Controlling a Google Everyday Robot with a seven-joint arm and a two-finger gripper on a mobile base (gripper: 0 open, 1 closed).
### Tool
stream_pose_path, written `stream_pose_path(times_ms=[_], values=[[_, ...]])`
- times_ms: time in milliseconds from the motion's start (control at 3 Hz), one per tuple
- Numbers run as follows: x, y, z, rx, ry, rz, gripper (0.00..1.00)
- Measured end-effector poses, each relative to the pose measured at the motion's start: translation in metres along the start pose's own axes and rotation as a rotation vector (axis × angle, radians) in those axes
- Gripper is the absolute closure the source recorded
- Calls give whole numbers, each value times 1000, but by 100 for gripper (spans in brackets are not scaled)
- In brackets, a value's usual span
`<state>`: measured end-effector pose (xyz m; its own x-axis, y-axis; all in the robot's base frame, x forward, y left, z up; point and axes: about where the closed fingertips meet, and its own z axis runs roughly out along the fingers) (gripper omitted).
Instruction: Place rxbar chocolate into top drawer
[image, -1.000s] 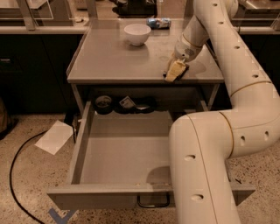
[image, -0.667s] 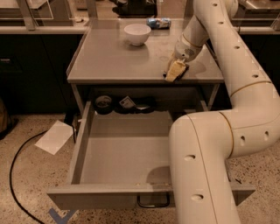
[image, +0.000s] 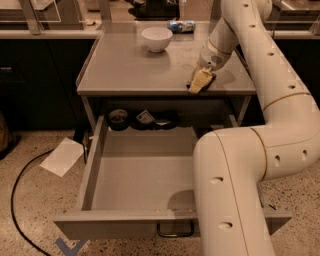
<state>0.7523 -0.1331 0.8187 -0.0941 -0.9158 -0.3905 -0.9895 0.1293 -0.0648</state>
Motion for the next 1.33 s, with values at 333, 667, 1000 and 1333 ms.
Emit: stream_pose_path(times_ms=[333, 667, 1000, 1333], values=[[3, 1, 8, 0, 0, 0, 100], [0, 0, 0, 0, 0, 0, 100], [3, 1, 8, 0, 0, 0, 100], [3, 1, 8, 0, 0, 0, 100]])
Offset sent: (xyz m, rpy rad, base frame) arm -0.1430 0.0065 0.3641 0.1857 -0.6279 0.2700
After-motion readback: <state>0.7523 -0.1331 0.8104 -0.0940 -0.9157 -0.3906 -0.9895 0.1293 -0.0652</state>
